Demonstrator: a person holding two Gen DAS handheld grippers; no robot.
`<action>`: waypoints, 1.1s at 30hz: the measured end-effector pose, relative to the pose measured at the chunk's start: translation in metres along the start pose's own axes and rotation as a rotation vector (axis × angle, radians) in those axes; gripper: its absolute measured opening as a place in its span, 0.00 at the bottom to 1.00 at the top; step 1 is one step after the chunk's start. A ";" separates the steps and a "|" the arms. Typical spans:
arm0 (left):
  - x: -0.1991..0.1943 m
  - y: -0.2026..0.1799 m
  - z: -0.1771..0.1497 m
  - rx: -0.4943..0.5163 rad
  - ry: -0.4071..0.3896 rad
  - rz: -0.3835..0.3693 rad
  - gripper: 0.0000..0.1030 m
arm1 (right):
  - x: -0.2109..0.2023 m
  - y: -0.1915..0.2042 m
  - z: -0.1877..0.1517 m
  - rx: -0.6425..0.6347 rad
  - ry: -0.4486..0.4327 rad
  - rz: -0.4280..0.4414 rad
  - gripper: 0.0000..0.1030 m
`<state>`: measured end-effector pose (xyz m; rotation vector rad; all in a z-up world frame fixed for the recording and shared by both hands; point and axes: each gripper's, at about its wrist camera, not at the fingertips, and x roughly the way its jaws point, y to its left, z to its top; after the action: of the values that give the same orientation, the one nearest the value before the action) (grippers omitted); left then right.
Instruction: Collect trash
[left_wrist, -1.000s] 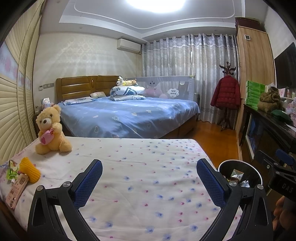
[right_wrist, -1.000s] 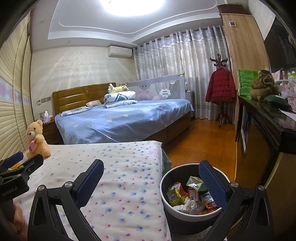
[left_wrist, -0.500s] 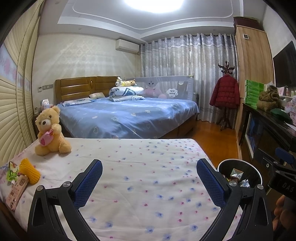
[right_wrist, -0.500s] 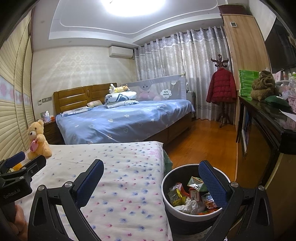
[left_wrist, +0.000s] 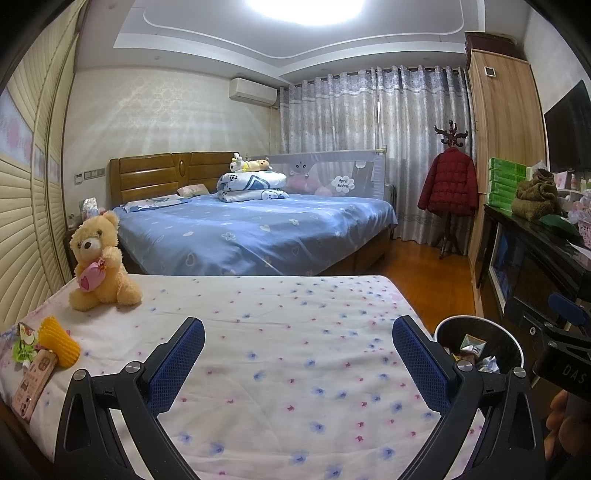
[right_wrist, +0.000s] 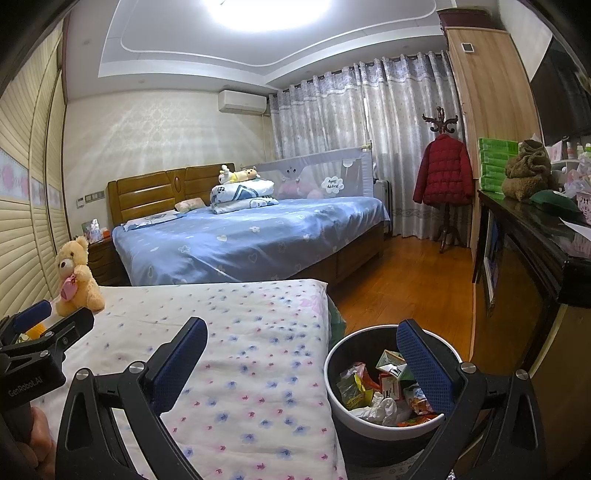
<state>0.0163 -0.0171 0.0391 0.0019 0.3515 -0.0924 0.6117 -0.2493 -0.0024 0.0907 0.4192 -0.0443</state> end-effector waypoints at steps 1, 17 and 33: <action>0.000 0.000 0.000 0.000 0.000 -0.001 0.99 | 0.000 -0.001 0.000 0.000 -0.002 -0.001 1.00; 0.001 0.001 0.000 0.002 0.002 -0.001 0.99 | 0.000 0.003 -0.001 0.001 0.003 0.002 1.00; 0.002 0.002 0.000 0.004 0.004 -0.002 0.99 | 0.002 0.006 -0.005 0.000 0.013 0.011 1.00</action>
<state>0.0183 -0.0157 0.0381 0.0054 0.3551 -0.0954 0.6116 -0.2427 -0.0074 0.0938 0.4312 -0.0327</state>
